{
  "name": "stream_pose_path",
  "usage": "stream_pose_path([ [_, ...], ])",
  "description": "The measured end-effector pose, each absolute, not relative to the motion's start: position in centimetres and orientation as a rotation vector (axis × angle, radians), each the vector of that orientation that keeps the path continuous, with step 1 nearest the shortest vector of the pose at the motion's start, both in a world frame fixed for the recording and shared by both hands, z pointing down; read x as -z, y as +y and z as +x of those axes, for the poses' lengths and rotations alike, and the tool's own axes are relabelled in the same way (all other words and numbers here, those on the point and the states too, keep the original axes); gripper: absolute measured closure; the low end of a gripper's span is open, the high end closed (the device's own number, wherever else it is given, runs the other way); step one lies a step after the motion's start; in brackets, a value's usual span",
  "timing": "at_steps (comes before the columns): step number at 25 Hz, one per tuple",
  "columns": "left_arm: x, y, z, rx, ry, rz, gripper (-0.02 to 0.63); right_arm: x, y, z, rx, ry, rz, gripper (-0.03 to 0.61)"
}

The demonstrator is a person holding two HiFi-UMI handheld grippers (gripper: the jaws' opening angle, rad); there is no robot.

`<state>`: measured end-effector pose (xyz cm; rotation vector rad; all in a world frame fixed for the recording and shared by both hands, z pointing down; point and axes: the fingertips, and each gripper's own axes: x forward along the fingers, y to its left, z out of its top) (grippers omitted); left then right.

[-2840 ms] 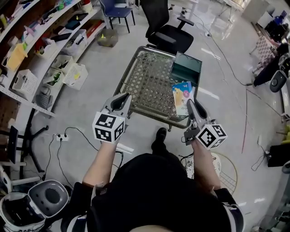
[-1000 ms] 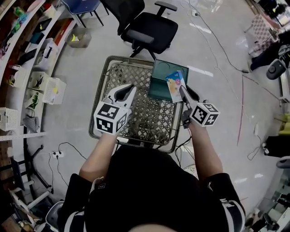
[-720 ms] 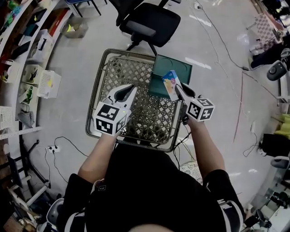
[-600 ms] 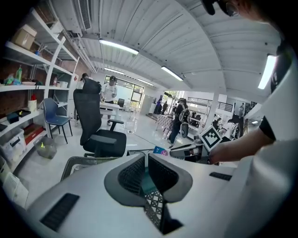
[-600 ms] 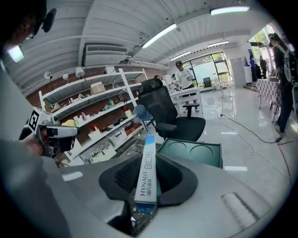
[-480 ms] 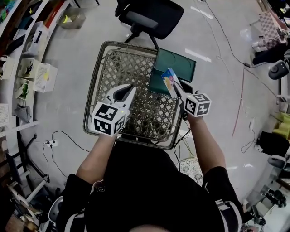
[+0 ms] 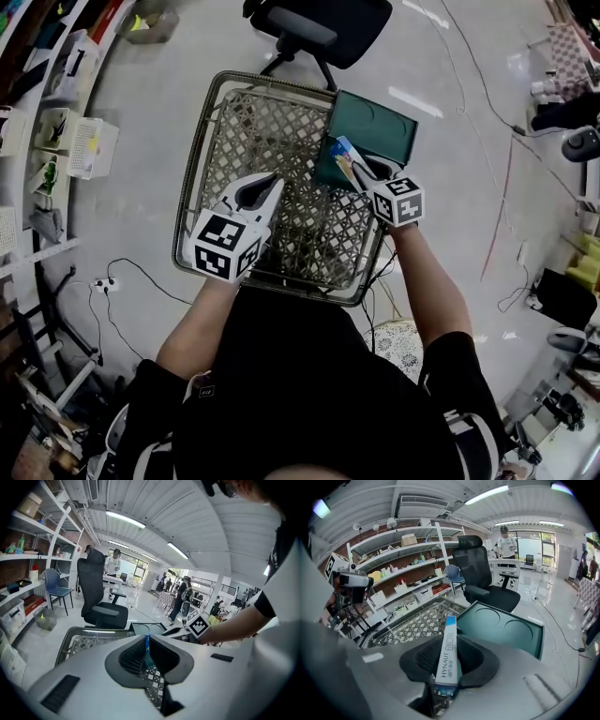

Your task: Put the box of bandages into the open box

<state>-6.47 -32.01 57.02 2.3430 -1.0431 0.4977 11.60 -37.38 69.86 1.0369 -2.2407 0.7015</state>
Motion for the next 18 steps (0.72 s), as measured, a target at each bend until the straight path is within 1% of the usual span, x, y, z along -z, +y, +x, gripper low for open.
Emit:
stream_pose_path([
  [7, -57.3, -32.0, -6.8, -0.517, -1.041, 2.34, 0.586, -72.1, -36.5, 10.7, -0.729, -2.212, 0.912, 0.477],
  [14, -57.4, -31.0, -6.5, -0.522, -1.037, 2.33, 0.586, -73.5, -37.4, 11.8, -0.726, -2.179, 0.899, 0.477],
  [18, -57.1, -30.6, -7.0, -0.516, -1.056, 2.32, 0.585, -74.5, -38.3, 13.6, -0.624, -2.082, 0.909, 0.448],
])
